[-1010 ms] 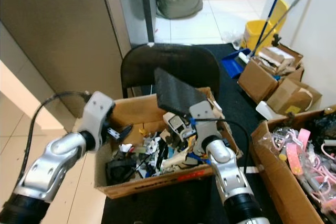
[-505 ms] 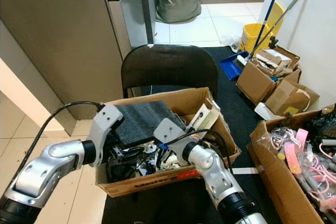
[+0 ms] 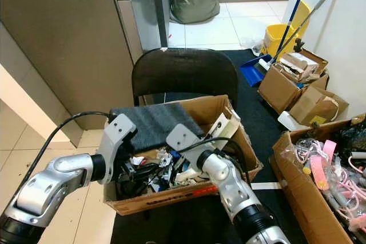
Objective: Picking trash to rubbish bin
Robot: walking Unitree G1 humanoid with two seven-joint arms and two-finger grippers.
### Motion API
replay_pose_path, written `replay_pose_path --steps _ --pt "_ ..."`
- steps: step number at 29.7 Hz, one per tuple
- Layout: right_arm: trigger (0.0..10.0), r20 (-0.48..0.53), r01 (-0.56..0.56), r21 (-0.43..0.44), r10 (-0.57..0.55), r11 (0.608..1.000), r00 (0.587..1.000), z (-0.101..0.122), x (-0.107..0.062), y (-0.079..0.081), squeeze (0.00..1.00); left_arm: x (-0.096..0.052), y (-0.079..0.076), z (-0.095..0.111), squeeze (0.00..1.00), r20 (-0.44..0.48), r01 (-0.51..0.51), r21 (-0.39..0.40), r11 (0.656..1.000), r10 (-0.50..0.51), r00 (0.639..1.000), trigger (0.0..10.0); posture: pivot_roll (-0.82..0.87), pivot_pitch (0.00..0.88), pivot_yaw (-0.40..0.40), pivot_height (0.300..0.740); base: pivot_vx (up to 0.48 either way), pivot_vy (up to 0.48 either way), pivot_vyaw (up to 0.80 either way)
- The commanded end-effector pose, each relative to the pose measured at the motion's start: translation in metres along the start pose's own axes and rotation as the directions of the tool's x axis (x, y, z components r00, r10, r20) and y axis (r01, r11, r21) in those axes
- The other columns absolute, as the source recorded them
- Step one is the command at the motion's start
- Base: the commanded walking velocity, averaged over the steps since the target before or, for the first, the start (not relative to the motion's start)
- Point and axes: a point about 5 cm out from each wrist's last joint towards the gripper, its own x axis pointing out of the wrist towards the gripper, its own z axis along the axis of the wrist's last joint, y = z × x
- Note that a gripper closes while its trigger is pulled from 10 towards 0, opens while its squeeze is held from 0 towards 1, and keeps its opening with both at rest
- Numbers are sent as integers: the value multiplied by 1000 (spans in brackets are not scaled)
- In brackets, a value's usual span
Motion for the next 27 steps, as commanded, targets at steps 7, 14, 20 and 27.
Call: replay_pose_path --steps 7,14,20,27 --pt "10000 -6 21 70 -21 997 1000 -2 1 0 1000 -3 -3 -5 0 -39 18 3 1000 -18 999 10000 52 137 66 740 0 0 0" --pt "10000 8 -20 -24 21 999 1000 0 1 4 353 -3 -3 -5 0 -40 20 -3 1000 -20 999 10000 49 142 66 740 0 0 0" --pt "10000 64 37 10 -37 999 997 6 -4 -6 0 -3 -3 -4 0 -38 14 -2 1000 -14 999 10000 44 145 65 740 0 0 0" --pt "10000 4 411 302 -432 860 902 -2 -19 -53 0 -2 24 12 0 93 -254 35 966 250 964 10000 41 144 57 740 0 0 0"
